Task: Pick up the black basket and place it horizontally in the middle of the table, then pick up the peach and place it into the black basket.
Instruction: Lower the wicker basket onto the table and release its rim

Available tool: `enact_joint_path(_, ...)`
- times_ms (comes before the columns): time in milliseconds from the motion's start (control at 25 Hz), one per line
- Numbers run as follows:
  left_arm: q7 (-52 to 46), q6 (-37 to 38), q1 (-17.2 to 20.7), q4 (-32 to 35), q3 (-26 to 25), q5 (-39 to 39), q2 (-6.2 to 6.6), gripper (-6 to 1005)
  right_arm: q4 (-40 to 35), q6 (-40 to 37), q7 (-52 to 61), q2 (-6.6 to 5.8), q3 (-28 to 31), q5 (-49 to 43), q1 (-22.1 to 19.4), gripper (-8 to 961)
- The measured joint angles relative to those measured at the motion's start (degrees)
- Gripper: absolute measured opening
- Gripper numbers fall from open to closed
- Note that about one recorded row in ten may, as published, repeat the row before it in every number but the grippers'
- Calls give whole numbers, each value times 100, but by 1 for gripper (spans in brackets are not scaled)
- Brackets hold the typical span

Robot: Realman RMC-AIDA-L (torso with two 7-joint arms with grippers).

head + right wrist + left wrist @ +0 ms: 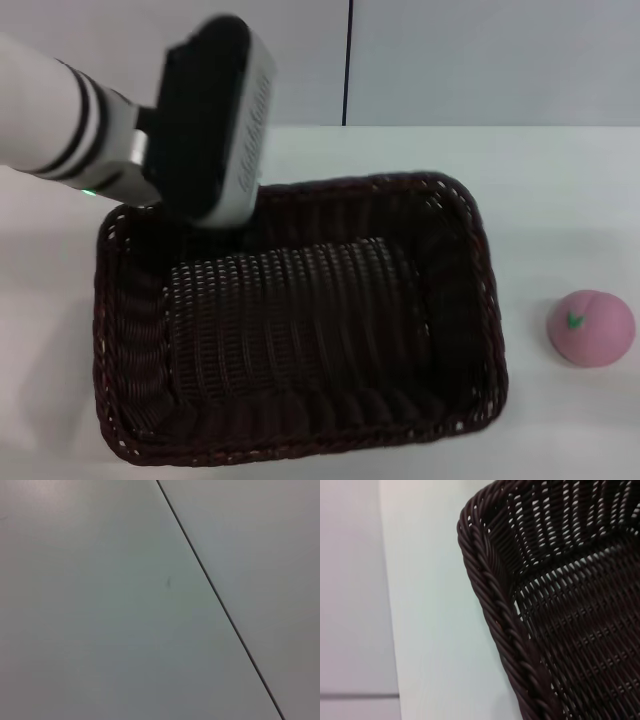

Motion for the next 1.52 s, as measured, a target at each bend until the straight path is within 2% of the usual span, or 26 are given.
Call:
enact_joint_path(80,307,-124,54,76,339,-6,6,228,1,29,2,0,0,3,-2,733)
enact_joint_path(600,1000,-311,202,105,702,-79,8,226,-8,46,4,0,0,6,1,733)
enact_joint_path(920,310,-328,177,160,719,-98,3,225,0,50,5,0,0,3,-4,733)
enact_joint_path(1080,302,-370,280,291,683,-349,24,224,-5,37,4,0,0,-5,-8,733)
enact_joint_path(1520,33,-671,397,286,587,-444,26,222,-19,-4,12,0,0,-24,-22,732)
